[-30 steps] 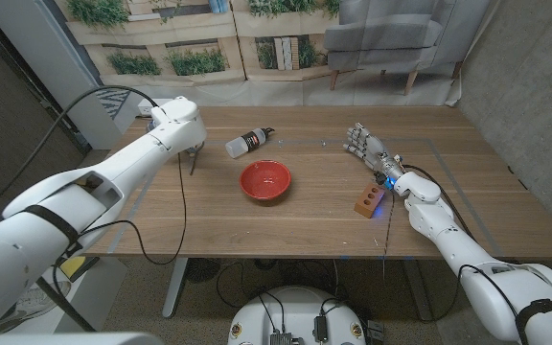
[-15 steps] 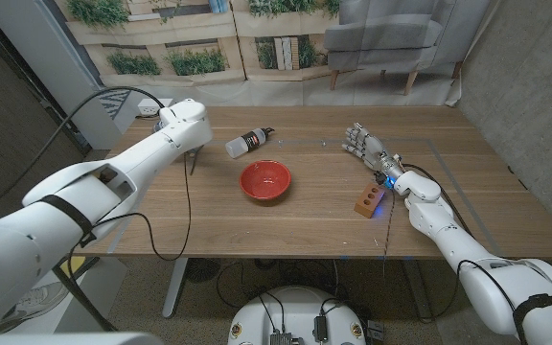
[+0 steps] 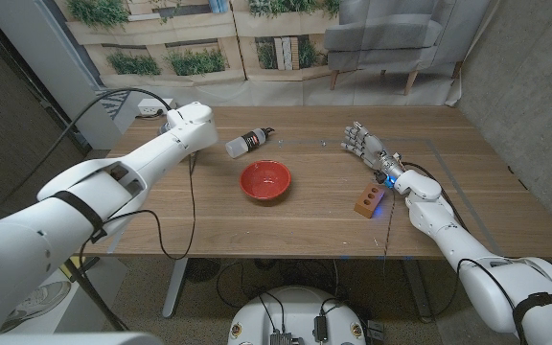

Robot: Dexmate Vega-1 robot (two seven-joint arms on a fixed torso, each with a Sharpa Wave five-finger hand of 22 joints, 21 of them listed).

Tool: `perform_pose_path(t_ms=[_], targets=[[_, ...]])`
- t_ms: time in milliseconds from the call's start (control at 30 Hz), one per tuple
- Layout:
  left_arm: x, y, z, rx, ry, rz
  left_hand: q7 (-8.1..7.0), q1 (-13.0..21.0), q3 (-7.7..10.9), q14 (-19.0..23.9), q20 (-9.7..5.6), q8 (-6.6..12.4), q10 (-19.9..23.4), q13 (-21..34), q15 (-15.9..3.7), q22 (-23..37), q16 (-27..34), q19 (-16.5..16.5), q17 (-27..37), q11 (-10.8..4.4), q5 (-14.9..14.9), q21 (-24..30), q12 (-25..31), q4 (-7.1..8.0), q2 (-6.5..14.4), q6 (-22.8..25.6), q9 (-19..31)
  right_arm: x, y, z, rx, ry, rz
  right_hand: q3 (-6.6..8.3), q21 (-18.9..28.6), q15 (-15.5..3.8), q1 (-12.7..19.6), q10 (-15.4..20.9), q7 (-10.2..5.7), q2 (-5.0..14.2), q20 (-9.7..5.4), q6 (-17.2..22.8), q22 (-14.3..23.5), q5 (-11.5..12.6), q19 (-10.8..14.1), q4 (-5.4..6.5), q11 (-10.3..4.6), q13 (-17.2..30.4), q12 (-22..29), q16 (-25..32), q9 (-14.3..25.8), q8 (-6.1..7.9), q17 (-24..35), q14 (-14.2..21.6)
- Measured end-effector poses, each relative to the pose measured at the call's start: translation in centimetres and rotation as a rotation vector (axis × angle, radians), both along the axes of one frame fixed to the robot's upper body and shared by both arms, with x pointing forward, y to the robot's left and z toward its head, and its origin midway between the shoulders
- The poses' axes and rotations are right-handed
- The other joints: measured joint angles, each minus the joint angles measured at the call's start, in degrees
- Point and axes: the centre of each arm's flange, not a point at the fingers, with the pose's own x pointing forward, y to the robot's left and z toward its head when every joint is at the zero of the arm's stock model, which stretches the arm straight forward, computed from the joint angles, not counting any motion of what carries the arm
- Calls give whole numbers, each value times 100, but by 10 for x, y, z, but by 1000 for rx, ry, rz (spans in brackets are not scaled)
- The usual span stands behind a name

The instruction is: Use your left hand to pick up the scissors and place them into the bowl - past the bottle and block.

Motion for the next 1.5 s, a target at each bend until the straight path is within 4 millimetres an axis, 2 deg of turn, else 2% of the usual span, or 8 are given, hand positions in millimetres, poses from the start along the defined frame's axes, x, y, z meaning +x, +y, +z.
perform_pose_path(t_ms=[1000, 1067, 1500], targets=[[16, -8, -17, 29, 64, -4, -31, 28, 0, 0, -22, -58, -14, 53, 0, 53, 43, -22, 27, -12, 0, 91, 95, 0, -17, 33, 29, -2, 2, 5, -14, -21, 25, 0, 0, -22, -32, 0, 0, 33, 0, 0, 0, 0, 0, 0, 0, 0, 0, 0, 0, 0, 1, 22], [17, -9, -17, 35, 67, -3, 0, 30, 0, 3, -21, -57, 9, 70, -4, 53, 44, -22, 26, -35, 0, 133, 95, 0, -17, 63, 31, -2, 2, 5, -14, -20, 26, 0, 0, -21, -32, 0, 0, 32, 0, 0, 0, 0, 0, 0, 0, 0, 0, 0, 0, 0, 1, 22], [27, -22, -16, 161, 103, 21, -10, 123, 19, 30, -21, -57, 19, 79, -31, 80, 111, -22, 79, -43, 0, 179, 124, -19, -30, 114, 33, 1, 1, 3, -3, -19, 30, -24, 0, -21, -54, 0, 0, 8, 0, 0, 0, 0, 0, -24, 0, 0, 0, 0, 0, 0, 2, 21]])
